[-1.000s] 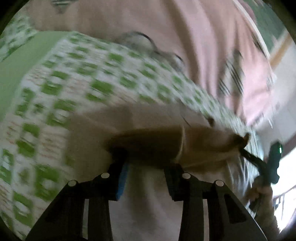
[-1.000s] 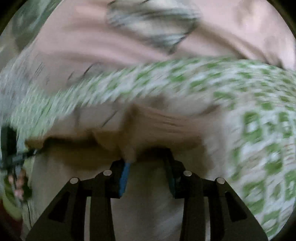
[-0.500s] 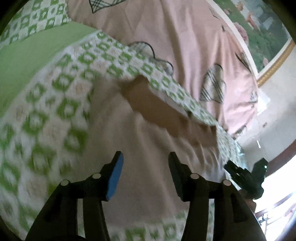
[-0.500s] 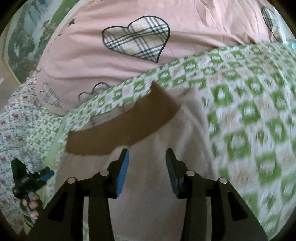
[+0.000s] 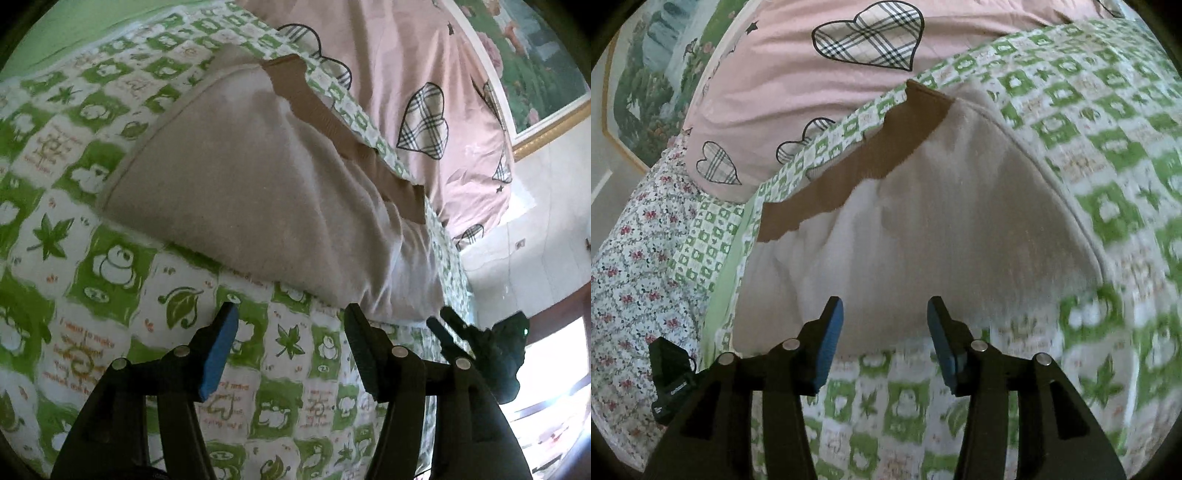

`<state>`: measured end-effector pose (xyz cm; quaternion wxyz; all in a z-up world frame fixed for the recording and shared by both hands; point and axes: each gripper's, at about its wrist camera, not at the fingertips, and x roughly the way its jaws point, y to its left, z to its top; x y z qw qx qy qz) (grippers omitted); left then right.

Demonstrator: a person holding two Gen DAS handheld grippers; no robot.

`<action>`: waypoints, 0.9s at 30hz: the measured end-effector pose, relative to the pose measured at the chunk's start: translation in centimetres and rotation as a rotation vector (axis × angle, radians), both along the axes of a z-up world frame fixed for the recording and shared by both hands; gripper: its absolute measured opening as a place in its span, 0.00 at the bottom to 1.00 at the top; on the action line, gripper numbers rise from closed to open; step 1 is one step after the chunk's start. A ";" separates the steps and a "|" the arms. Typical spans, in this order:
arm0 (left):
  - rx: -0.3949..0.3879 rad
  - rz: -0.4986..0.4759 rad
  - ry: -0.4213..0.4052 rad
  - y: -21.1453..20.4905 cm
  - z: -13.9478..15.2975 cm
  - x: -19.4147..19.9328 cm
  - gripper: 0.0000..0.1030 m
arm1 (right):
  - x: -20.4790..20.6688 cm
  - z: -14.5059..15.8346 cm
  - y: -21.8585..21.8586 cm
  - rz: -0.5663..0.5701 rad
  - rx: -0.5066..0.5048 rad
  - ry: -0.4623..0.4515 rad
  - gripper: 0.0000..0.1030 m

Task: Fold small clothes

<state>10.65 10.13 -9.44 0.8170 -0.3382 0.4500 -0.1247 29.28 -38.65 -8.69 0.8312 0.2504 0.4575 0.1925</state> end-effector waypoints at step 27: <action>0.096 0.074 -0.241 -0.4 5.8 8.7 0.10 | 2.7 1.3 -1.0 0.012 0.050 -0.056 0.51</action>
